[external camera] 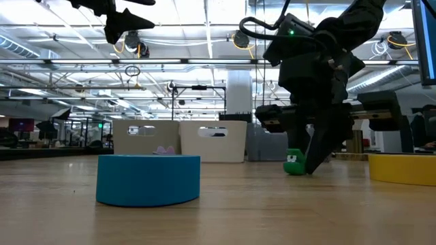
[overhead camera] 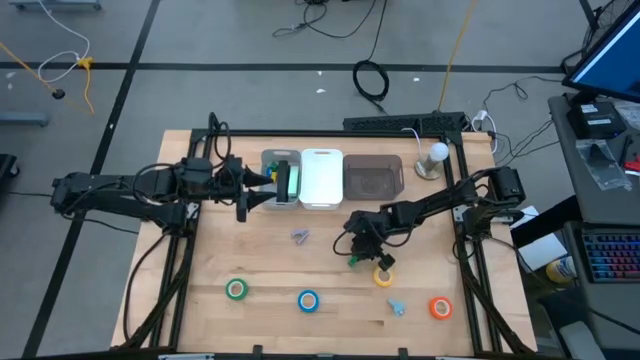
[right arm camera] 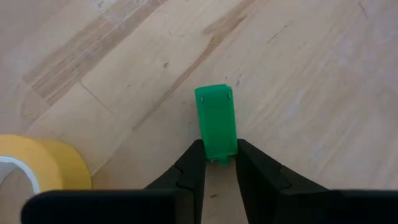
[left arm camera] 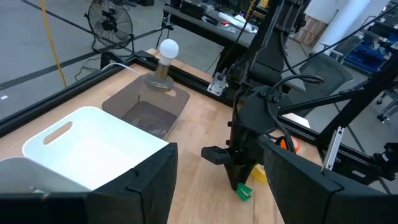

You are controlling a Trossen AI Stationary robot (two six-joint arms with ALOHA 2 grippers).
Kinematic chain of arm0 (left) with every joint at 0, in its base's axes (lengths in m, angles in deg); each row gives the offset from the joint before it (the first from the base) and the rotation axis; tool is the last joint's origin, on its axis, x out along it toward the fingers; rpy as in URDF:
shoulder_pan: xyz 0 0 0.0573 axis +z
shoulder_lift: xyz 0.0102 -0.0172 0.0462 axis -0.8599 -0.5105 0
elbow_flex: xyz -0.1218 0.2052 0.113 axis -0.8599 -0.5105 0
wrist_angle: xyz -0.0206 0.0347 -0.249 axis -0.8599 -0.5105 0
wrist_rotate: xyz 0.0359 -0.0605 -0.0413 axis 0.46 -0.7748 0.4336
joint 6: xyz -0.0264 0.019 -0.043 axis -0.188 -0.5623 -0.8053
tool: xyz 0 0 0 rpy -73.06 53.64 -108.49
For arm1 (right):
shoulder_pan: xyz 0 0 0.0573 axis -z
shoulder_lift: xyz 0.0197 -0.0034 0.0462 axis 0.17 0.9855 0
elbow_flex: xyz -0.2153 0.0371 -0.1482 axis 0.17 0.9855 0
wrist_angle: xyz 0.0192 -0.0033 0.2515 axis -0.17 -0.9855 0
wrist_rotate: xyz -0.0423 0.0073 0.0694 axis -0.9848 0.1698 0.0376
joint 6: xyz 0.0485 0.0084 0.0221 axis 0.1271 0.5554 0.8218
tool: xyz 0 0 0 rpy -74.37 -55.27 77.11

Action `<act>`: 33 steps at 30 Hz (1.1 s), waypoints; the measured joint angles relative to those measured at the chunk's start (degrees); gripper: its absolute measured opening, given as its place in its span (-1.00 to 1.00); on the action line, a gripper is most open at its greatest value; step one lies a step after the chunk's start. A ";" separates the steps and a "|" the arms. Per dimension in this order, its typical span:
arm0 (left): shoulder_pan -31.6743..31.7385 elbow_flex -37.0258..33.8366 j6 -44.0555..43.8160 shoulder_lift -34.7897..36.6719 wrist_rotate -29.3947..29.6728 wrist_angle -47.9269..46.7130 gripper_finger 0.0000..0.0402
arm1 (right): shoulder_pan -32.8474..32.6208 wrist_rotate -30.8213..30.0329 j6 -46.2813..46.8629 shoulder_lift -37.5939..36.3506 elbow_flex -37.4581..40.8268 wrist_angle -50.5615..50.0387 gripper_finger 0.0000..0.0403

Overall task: Pick and place Stapler, Stapler remover, tape
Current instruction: Put the green stapler into the gray bin

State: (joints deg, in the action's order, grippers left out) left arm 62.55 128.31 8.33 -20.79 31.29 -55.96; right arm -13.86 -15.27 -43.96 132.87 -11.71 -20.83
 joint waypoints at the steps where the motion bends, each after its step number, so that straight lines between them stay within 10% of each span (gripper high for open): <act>1: 0.00 0.00 -0.03 0.00 0.01 0.19 0.19 | 0.00 -0.19 -0.02 -0.34 0.00 -0.12 -0.67; 33: 0.00 0.02 -3.30 -13.06 0.98 6.53 0.19 | 11.55 -10.46 19.81 -9.21 -0.13 20.24 -0.65</act>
State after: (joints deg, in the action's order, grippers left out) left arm 62.55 128.34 5.04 -33.85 32.27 -49.43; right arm -2.31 -25.72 -24.14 123.66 -11.84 -0.59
